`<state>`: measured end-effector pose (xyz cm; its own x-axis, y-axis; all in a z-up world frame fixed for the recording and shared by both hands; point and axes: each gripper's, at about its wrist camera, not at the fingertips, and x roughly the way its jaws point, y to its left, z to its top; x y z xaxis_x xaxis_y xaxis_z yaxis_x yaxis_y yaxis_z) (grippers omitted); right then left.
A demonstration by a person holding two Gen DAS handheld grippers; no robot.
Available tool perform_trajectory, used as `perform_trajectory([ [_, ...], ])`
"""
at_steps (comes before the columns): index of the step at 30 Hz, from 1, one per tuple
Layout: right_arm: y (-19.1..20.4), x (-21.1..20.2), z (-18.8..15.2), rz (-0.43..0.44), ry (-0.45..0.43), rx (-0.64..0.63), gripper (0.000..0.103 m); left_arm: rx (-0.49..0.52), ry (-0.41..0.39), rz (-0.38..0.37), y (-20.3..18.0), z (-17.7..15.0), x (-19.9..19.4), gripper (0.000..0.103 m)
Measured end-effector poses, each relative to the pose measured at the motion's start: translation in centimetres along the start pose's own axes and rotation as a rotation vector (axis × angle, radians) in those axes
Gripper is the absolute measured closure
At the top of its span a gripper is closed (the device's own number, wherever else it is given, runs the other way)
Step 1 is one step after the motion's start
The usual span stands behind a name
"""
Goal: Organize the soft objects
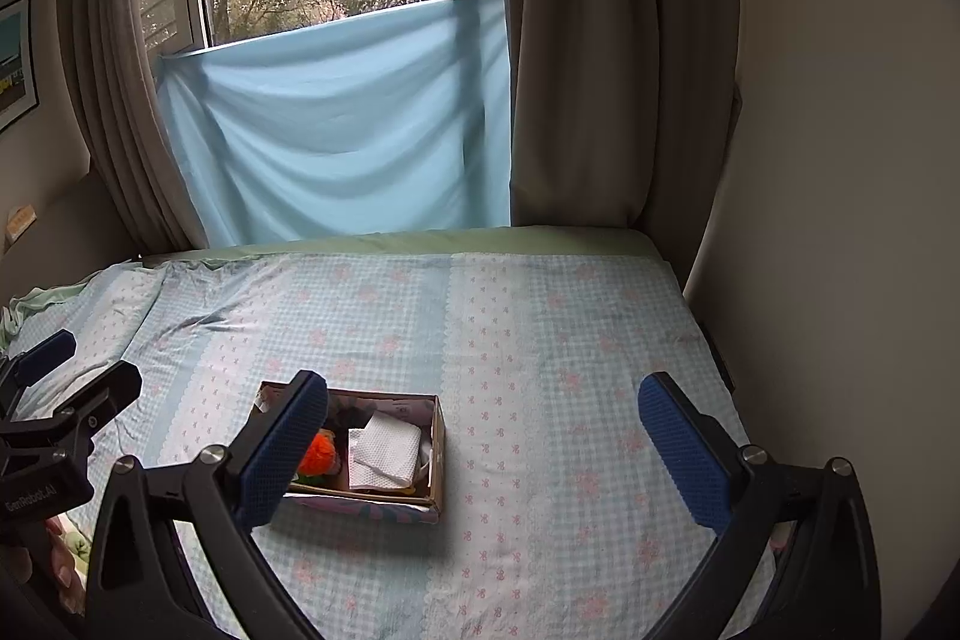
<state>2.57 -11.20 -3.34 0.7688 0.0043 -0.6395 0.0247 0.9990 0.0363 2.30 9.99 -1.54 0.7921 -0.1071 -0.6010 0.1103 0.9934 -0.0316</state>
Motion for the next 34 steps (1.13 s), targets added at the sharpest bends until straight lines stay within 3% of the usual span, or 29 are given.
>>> perform_trajectory([
  [34,0.8,0.4,0.4,-0.011,-0.007,0.006,0.0,-0.004,-0.092,-0.008,0.1,0.1,-1.2,0.0],
])
